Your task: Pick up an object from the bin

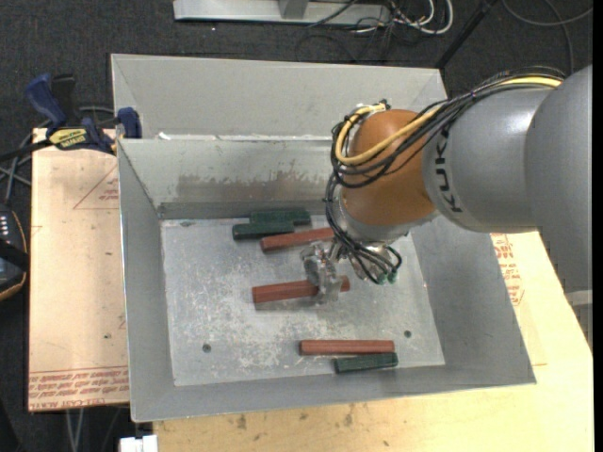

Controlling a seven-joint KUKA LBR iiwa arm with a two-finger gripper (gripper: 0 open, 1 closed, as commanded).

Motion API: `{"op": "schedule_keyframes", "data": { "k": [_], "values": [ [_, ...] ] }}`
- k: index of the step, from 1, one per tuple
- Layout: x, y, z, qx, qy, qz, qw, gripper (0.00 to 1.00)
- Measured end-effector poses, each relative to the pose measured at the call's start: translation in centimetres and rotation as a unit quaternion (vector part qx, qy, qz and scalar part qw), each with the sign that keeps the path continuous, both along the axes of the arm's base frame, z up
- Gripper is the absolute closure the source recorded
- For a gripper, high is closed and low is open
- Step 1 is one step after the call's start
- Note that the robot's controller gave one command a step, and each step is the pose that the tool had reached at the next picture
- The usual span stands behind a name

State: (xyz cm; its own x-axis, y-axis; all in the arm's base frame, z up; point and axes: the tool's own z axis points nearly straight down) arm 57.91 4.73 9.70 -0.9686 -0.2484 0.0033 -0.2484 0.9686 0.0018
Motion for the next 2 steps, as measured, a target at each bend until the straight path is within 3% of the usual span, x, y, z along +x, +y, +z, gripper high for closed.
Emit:
{"op": "schedule_keyframes", "data": {
  "k": [2],
  "values": [
    [0.23,0.04,2.27,0.0,-0.0038,0.0,1.0,1.0]
  ]
}}
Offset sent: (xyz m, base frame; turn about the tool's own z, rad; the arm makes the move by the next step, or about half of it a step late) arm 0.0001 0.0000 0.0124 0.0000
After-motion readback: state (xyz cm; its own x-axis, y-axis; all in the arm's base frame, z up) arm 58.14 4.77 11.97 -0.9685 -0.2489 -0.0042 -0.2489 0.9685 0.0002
